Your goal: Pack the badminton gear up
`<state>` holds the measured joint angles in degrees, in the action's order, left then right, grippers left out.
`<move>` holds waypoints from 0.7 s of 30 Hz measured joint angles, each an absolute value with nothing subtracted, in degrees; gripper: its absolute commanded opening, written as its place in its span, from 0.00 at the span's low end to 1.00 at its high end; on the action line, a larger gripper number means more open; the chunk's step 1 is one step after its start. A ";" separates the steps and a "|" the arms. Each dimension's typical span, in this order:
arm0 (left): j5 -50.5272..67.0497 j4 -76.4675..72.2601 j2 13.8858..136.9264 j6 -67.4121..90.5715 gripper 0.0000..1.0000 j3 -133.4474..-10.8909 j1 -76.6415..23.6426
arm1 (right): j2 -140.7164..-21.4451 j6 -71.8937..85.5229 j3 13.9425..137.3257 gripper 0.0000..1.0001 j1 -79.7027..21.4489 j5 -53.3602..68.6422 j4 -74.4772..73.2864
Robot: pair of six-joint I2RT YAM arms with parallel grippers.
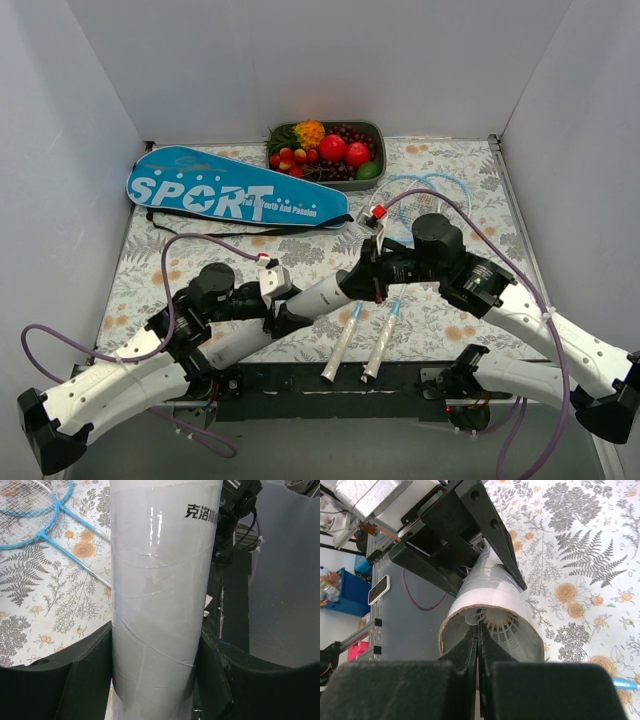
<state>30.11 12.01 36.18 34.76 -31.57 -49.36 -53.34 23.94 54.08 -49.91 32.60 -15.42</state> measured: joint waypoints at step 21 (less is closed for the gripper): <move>33.26 15.86 32.95 35.42 0.09 -32.12 -49.25 | -58.48 23.29 57.91 0.41 -57.08 29.65 -15.70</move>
<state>33.26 15.86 32.95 35.42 -32.12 -49.25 -58.48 23.29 57.91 -57.08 29.65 -15.70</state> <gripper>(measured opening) 0.552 0.351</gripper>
